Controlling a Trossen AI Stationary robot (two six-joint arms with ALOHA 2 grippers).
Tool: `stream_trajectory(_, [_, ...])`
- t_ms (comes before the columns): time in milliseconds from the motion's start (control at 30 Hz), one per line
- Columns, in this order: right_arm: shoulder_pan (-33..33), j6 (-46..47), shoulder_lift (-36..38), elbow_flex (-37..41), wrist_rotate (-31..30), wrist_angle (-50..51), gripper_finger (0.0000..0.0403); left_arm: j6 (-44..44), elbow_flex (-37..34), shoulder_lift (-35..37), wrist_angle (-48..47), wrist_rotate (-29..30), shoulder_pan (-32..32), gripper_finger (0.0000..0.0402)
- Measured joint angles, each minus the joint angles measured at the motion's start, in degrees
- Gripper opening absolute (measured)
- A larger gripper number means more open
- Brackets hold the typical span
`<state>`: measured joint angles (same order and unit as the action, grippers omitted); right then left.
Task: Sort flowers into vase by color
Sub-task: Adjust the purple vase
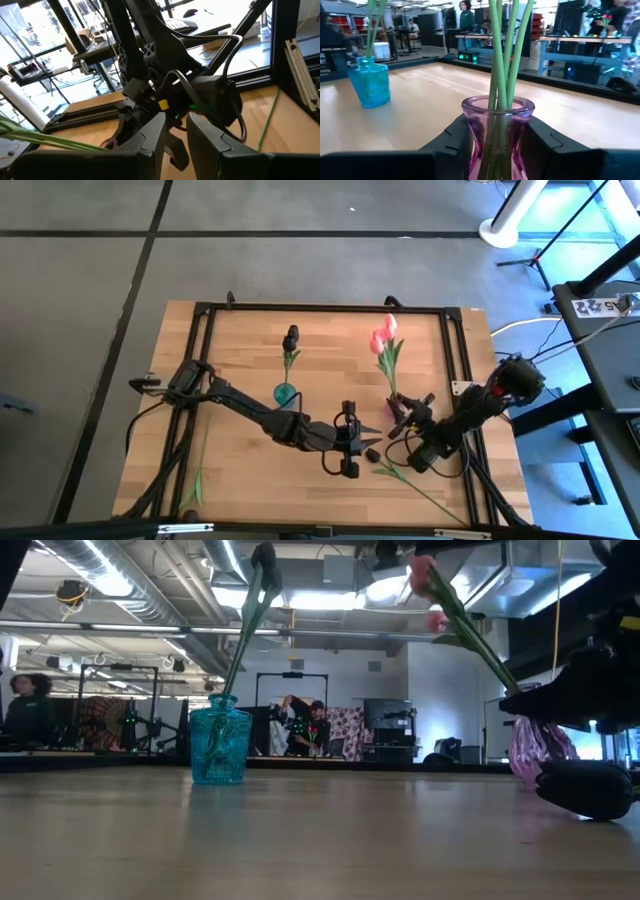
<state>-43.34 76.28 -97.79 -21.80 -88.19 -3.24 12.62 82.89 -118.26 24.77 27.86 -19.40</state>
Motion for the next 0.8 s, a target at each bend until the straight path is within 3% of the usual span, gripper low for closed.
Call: stream_trajectory(800, [22.0,-0.2,-1.4,-1.0,-0.1,1.8,0.0122,-0.4,0.0,0.0,-6.3,1.5,-0.3,0.0074])
